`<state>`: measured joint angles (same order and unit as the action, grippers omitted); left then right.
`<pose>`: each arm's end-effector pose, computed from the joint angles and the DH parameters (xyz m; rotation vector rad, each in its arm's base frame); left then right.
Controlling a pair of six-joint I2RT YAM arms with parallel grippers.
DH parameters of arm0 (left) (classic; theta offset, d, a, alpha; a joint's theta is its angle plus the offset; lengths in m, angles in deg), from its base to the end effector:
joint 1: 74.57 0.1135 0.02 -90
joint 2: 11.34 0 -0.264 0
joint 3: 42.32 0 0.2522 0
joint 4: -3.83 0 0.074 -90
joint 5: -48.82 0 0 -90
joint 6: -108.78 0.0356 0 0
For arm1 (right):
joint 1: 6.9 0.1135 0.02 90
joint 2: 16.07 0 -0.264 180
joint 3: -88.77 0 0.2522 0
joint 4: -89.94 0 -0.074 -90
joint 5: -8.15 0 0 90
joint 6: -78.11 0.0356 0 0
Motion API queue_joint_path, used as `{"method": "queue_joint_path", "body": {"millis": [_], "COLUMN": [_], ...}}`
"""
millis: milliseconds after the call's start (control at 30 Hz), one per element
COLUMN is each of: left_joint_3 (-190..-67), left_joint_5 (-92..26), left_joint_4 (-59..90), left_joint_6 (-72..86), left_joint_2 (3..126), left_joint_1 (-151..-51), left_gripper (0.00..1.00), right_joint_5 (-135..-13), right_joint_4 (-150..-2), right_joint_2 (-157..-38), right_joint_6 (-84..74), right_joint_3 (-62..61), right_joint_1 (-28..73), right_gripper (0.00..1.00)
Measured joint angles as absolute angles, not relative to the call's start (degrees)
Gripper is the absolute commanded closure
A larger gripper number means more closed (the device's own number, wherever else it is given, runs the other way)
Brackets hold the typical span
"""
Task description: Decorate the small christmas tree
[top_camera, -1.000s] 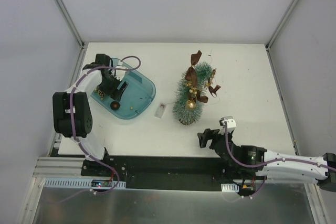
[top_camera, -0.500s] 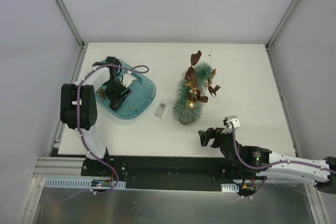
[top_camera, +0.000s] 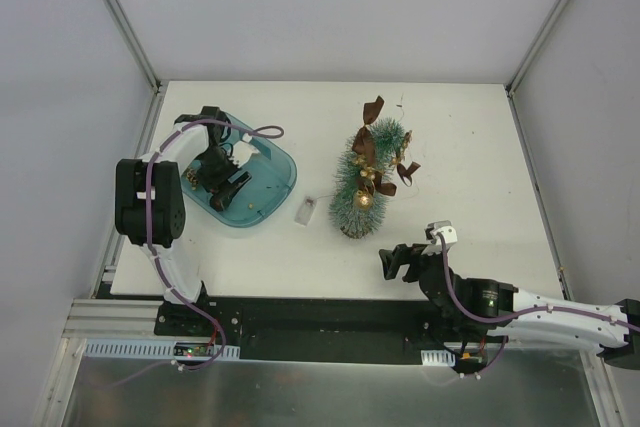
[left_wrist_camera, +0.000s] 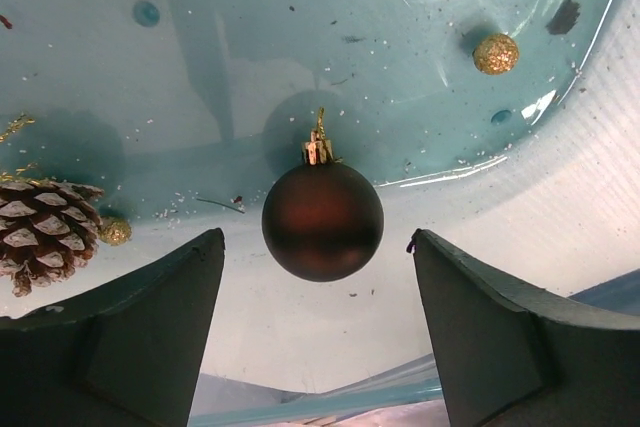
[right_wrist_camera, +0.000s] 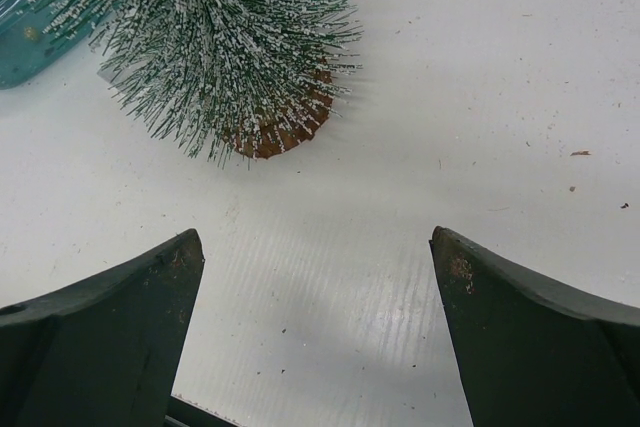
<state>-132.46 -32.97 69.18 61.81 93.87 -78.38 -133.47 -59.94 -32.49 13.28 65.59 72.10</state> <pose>0.3499 -0.0284 0.1950 1.1824 2.6854 -0.1158 0.0475 0.0982 0.1797 -0.2961 1.8128 0.3876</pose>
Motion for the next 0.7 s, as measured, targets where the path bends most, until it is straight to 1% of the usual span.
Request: {"method": "queue_joint_path", "body": {"millis": [67, 133, 300, 467, 500, 633, 667, 700], "left_joint_3": [-132.4, -132.4, -132.4, -132.6, -132.6, -132.6, -132.6, -132.6], "left_joint_5": [-33.0, -33.0, -32.8, -32.7, -32.7, -32.6, -32.4, -32.3], "left_joint_4": [69.6, 69.8, 70.1, 70.5, 70.6, 70.8, 70.9, 70.9], "left_joint_6": [62.1, 62.4, 62.8, 62.7, 62.7, 62.7, 62.7, 62.7], "left_joint_2": [93.9, 93.9, 94.8, 95.4, 95.4, 95.4, 95.4, 95.4], "left_joint_1": [-78.4, -78.4, -78.4, -78.8, -79.0, -79.5, -79.5, -79.5], "left_gripper": [0.28, 0.32, 0.54, 0.57, 0.60, 0.80, 0.90, 0.96], "right_joint_5": [-133.5, -133.5, -133.7, -134.2, -134.3, -134.8, -134.9, -135.0], "right_joint_4": [-59.8, -59.5, -59.0, -58.9, -58.9, -58.8, -58.8, -58.8], "right_joint_2": [-32.5, -32.5, -32.5, -32.5, -32.5, -32.5, -32.5, -32.5], "right_joint_6": [13.3, 13.2, 13.0, 12.9, 12.8, 12.7, 12.6, 12.6], "right_joint_3": [65.6, 65.6, 65.3, 64.9, 64.8, 64.5, 64.4, 64.3], "right_joint_1": [72.1, 72.1, 72.1, 72.1, 72.1, 72.1, 72.1, 72.1], "right_gripper": [0.01, 0.01, 0.01, 0.01, 0.01, 0.01, 0.01, 0.02]}}
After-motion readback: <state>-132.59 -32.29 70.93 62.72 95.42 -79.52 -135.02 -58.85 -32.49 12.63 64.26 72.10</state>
